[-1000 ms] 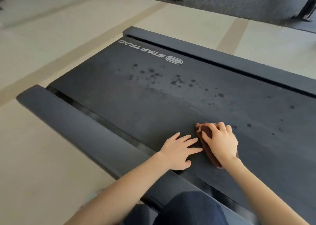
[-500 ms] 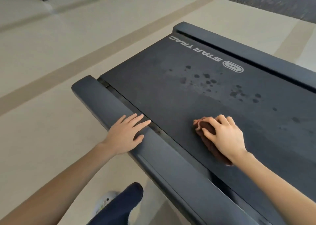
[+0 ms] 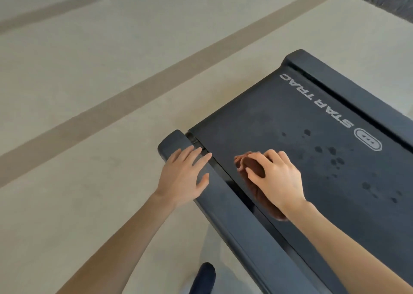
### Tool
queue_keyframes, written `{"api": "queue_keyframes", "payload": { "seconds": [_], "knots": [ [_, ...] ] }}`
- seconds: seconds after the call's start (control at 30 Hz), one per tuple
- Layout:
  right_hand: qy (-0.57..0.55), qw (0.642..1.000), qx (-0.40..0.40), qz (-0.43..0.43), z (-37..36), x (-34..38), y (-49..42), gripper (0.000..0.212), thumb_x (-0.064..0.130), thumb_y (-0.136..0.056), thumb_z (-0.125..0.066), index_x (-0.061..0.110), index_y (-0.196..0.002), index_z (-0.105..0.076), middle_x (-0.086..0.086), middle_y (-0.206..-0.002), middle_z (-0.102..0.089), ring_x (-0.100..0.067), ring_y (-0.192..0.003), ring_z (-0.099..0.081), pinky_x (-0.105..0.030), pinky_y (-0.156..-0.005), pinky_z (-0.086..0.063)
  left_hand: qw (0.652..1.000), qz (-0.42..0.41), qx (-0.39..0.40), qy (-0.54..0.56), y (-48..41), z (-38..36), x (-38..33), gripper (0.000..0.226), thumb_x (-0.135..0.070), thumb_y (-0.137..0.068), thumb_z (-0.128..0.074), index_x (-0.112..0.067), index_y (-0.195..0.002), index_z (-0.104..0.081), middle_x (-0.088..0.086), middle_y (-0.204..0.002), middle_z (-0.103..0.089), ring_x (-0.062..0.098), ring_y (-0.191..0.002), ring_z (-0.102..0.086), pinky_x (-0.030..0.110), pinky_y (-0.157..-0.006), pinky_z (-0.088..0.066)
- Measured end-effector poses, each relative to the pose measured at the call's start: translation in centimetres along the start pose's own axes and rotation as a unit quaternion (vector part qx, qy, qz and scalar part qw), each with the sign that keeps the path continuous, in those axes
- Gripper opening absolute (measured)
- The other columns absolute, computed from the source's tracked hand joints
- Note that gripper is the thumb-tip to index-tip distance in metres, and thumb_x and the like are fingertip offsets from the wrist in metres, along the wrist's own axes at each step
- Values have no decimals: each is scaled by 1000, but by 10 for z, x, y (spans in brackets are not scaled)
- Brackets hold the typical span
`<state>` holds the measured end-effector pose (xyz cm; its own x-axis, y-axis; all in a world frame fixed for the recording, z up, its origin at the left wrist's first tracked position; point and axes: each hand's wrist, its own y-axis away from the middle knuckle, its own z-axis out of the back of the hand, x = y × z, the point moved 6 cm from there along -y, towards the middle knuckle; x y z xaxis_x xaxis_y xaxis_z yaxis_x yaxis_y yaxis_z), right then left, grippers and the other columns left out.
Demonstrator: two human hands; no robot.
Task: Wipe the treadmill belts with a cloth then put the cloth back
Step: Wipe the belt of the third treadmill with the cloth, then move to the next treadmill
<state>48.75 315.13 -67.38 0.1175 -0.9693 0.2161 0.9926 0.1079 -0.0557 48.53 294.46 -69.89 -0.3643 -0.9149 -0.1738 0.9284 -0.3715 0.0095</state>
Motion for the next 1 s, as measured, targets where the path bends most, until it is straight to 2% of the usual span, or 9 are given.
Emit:
{"api": "queue_keyframes", "payload": {
  "seconds": [0.13,0.33,0.5,0.6,0.7,0.83,1.0],
  "knots": [
    [5,999,-1,34,57,45,-34,21,34,-85,-65,24,-103,-66,-1,-88,-63,-24,-83,-56,-28,-56,-45,1000,25,12,1,0,73,23,49,-34,-81,-64,-19,-128,-58,9,-127,-60,28,-122,-52,46,-102,-41],
    [-3,999,-11,47,171,100,-64,22,33,-82,-68,22,-101,-68,0,-86,-64,-23,-80,-57,-26,-54,-44,1000,4,22,2,-8,215,26,51,-41,-86,-52,-20,-132,-53,8,-132,-56,27,-127,-48,49,-106,-36],
    [8,995,-50,82,283,141,-87,23,35,-84,-63,21,-100,-69,0,-85,-64,-22,-77,-57,-23,-54,-41,1000,15,-18,20,-8,347,27,53,-47,-89,-32,-23,-132,-52,5,-135,-55,25,-130,-45,50,-106,-35],
    [1,993,-79,87,349,160,-105,27,37,-82,-59,21,-101,-69,0,-86,-64,-24,-78,-57,-23,-56,-37,998,8,-53,12,-15,418,26,53,-47,-89,-31,-23,-131,-53,5,-134,-55,26,-129,-45,50,-106,-34],
    [-8,989,-106,99,414,181,-111,24,32,-82,-64,19,-102,-70,-2,-87,-65,-26,-78,-58,-25,-57,-39,997,-5,-78,-3,-20,485,18,52,-45,-88,-35,-22,-131,-53,6,-134,-55,26,-128,-45,48,-108,-32],
    [-10,986,-114,118,466,208,-107,24,28,-80,-69,17,-101,-71,-4,-85,-65,-27,-76,-58,-27,-57,-42,999,-6,-52,-9,-23,537,5,54,-45,-87,-34,-21,-132,-52,7,-135,-54,27,-127,-46,50,-107,-34],
    [-21,987,-84,132,494,222,-104,33,38,-85,-49,17,-100,-70,-4,-85,-64,-27,-77,-57,-25,-55,-38,999,-28,-20,-10,-15,563,-6,54,-45,-88,-33,-22,-132,-53,6,-136,-53,28,-126,-47,48,-104,-38]
  ]
}}
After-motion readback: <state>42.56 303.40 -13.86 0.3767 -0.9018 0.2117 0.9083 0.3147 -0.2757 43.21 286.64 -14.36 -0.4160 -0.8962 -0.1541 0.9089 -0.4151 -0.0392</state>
